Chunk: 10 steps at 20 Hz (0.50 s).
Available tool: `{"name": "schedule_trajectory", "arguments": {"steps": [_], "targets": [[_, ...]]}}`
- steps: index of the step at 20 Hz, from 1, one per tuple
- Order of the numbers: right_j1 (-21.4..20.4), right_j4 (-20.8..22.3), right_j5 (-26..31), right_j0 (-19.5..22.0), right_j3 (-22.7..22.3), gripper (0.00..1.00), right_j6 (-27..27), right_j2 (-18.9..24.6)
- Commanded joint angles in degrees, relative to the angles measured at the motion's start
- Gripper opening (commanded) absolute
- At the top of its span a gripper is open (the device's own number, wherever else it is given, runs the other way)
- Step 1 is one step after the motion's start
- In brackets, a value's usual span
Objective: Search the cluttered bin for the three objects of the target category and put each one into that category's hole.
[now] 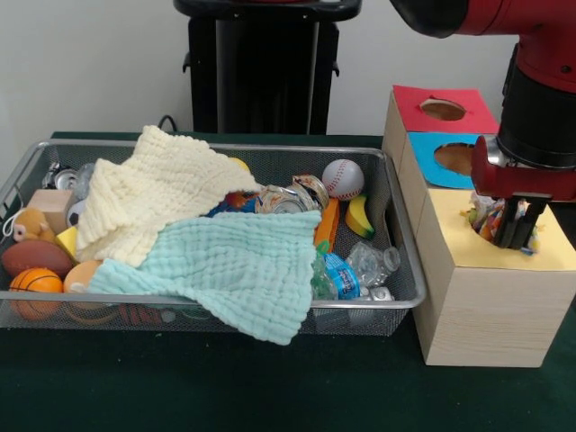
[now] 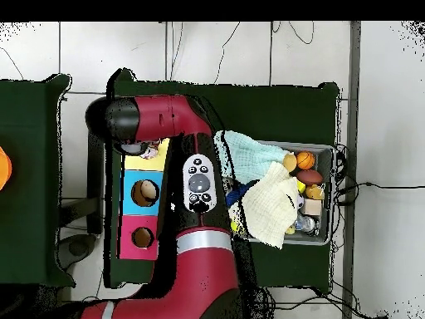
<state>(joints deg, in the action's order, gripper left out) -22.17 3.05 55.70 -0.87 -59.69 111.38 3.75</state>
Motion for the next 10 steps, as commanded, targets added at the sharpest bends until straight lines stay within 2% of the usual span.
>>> {"name": "schedule_trajectory", "arguments": {"steps": [1,10], "targets": [[2.27,1.96,-8.37,1.20,-11.37,0.00,-0.93,4.87],[-1.50,1.25,-7.88,0.86,-17.05,0.00,-0.05,4.29]]}}
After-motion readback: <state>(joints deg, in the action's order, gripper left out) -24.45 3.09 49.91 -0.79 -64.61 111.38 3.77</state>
